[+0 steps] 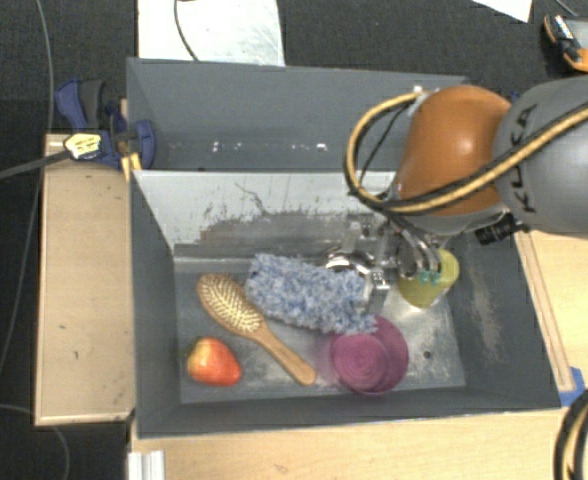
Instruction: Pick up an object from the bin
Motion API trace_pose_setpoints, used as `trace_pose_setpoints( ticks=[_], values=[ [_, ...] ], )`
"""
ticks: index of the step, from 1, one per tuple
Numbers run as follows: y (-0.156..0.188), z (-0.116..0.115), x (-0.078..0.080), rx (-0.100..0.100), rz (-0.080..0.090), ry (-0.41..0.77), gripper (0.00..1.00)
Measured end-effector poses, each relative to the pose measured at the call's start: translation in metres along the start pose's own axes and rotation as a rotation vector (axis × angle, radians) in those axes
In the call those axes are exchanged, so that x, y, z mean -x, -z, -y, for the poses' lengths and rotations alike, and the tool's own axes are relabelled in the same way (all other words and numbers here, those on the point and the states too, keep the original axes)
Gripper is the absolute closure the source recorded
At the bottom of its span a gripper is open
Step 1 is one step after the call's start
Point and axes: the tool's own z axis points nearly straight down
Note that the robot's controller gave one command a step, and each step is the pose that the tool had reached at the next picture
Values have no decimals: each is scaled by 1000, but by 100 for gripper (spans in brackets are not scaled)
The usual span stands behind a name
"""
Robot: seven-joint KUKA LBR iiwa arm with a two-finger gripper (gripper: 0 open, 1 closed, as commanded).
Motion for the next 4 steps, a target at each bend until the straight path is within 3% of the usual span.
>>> trace_pose_setpoints(
  ticks=[1, 2, 3, 4],
  values=[
    [0, 0, 0, 0, 0, 0, 0],
    [-62, -19, -4, 1, 4, -37, 100],
    [-62, -19, -4, 1, 4, -37, 100],
    [-92, -43, 25, 3, 12, 157, 100]
  ],
)
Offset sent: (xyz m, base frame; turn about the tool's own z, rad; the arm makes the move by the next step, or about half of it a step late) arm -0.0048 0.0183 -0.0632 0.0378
